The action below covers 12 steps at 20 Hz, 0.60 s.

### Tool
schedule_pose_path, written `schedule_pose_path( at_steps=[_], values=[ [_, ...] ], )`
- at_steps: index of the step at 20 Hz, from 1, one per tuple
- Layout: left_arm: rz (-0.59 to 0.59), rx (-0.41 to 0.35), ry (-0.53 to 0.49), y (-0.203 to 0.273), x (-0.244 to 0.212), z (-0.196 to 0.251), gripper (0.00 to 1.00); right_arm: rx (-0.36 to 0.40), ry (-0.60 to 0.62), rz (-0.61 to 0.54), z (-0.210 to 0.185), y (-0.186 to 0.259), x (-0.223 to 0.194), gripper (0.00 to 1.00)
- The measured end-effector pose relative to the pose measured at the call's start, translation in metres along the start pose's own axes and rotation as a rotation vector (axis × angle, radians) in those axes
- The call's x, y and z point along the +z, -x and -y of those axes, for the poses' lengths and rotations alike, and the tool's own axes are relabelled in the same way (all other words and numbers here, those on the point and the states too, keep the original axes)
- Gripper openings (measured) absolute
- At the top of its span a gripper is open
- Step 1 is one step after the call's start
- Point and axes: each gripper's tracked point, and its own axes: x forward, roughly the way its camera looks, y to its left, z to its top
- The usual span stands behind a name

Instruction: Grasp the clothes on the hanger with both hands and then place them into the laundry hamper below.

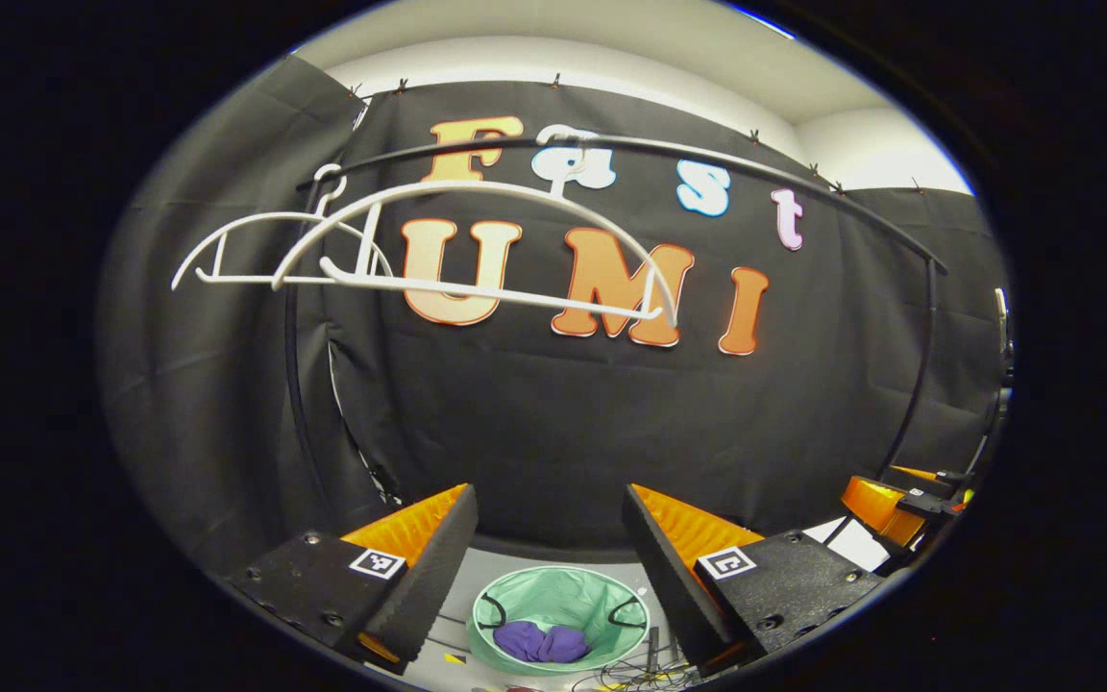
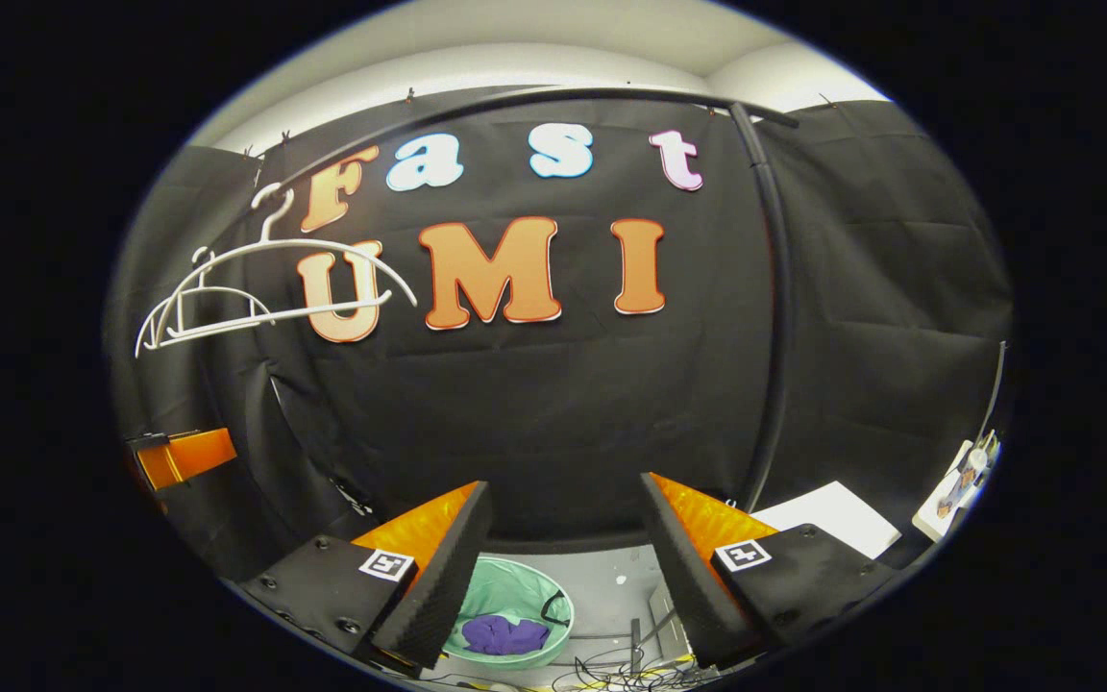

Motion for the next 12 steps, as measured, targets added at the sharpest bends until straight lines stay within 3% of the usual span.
schedule_pose_path(
  at_steps=[4, 5, 6, 12],
  values=[
    [0.047, 0.009, -0.028, 0.039, 0.014, 0.010, 0.93, 0.011, 0.012, 0.049, 0.016, 0.040, 0.005, 0.90],
    [0.047, 0.015, -0.036, 0.046, 0.014, 0.011, 0.98, 0.011, 0.017, 0.058, 0.019, 0.050, 0.005, 0.89],
    [0.047, 0.018, -0.038, 0.052, 0.015, 0.013, 0.95, 0.014, 0.022, 0.066, 0.021, 0.056, 0.005, 0.89],
    [0.074, 0.048, -0.048, 0.069, 0.031, 0.001, 0.93, 0.003, 0.034, 0.110, 0.031, 0.066, 0.017, 0.89]
  ],
)
